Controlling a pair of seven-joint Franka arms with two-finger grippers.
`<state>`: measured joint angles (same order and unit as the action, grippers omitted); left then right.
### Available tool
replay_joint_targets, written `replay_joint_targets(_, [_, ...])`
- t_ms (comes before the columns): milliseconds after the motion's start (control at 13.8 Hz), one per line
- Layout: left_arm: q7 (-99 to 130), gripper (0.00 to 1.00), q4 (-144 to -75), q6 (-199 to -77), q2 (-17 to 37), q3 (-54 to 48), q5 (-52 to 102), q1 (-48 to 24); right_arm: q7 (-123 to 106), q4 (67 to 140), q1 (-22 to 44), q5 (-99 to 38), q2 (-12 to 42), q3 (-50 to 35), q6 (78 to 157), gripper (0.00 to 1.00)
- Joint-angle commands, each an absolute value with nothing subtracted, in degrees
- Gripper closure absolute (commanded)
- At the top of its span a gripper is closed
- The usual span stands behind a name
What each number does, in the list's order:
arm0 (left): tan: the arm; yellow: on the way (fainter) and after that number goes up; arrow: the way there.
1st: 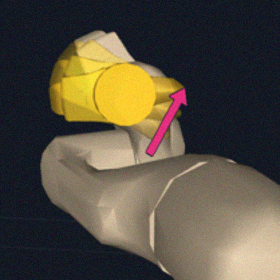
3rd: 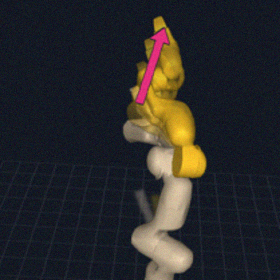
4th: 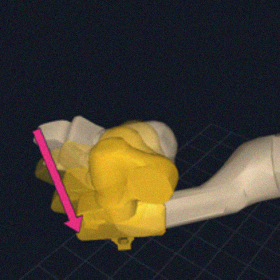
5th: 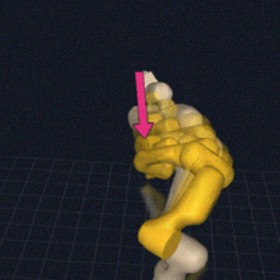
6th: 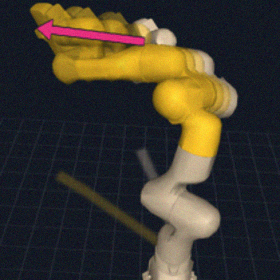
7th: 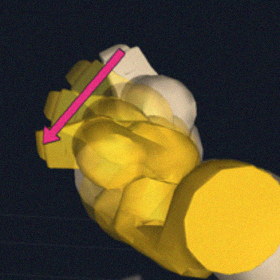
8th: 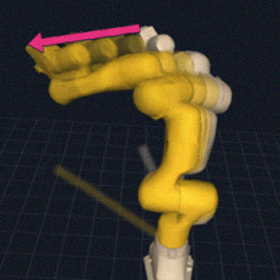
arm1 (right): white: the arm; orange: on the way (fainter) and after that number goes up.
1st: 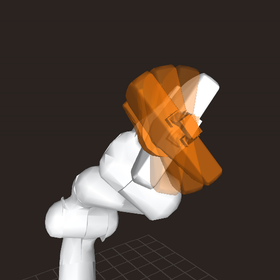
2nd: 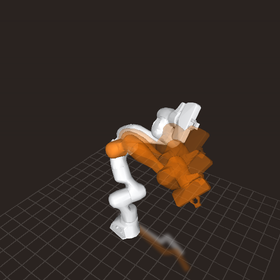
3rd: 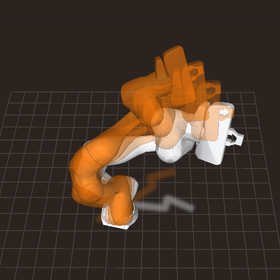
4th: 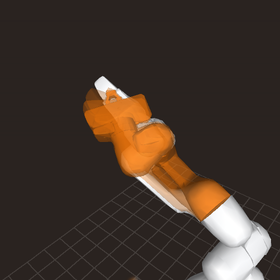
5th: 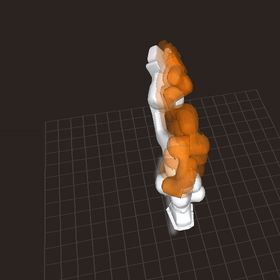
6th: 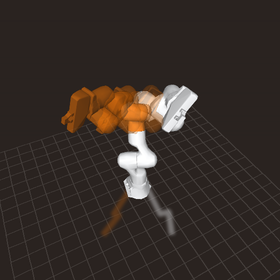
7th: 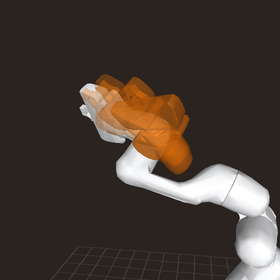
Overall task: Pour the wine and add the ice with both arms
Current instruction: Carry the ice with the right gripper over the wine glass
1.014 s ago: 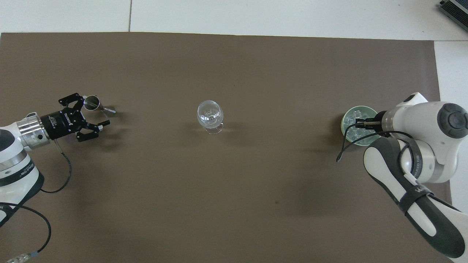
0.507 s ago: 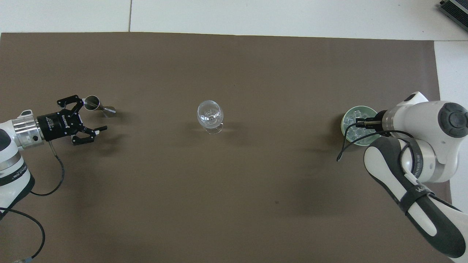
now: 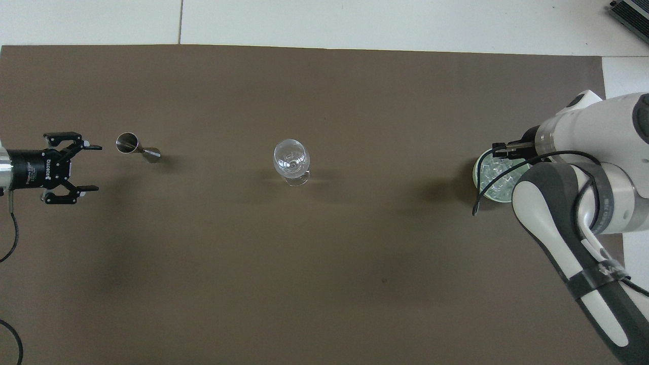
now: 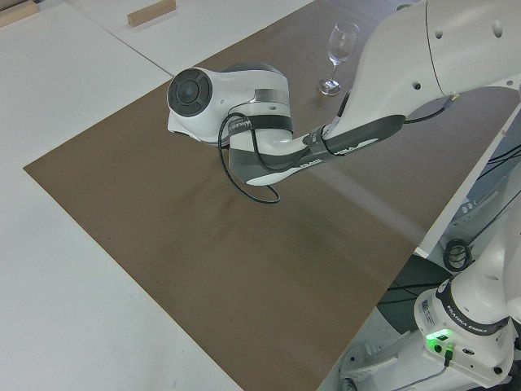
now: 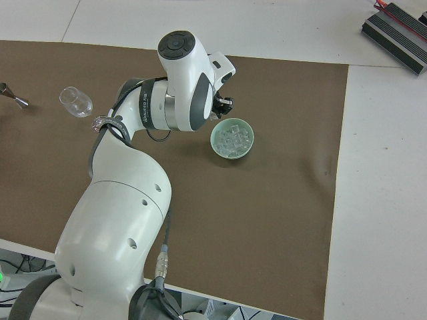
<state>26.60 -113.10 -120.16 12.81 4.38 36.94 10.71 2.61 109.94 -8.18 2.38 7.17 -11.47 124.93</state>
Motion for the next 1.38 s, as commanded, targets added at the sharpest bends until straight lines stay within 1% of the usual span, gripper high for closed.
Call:
replay_joint_targets(0, [16.1,0.00,-114.4,-121.5,8.6,4.7,29.9,6.9,6.8,107.9,-5.5,2.2,6.6,-13.1,123.7,1.00])
replay_joint_targets(145, [10.6,0.00,-114.0,-122.4,8.3,4.7,24.2,6.4,10.1,105.7,-2.9,2.2,6.9,-14.1,123.7,1.00])
replay_joint_targets(362, [10.3,0.00,-112.7,-121.1,6.9,4.7,14.5,4.2,15.8,102.9,2.1,2.1,7.6,-14.2,124.0,1.00])
replay_joint_targets(507, [9.8,0.00,-112.2,-119.6,5.0,4.3,7.8,3.0,18.8,101.3,5.5,2.0,7.7,-14.2,124.7,1.00])
replay_joint_targets(797, [6.5,0.00,-109.7,-119.5,2.8,4.2,5.5,0.4,24.2,98.6,11.2,-0.9,9.1,-14.2,127.9,1.00])
replay_joint_targets(942, [4.2,0.00,-106.6,-118.9,2.5,4.1,4.8,-0.1,29.2,97.9,14.1,-1.2,9.7,-14.2,130.8,1.00])
replay_joint_targets(1159, [-0.9,0.00,-104.2,-115.4,1.5,4.7,4.7,-0.4,30.5,95.7,15.6,-1.2,10.7,-14.2,131.0,1.00])
replay_joint_targets(1304, [-3.0,0.00,-103.5,-115.3,-0.3,4.7,3.4,0.1,32.9,92.9,16.4,-0.9,13.0,-14.2,131.0,1.00])
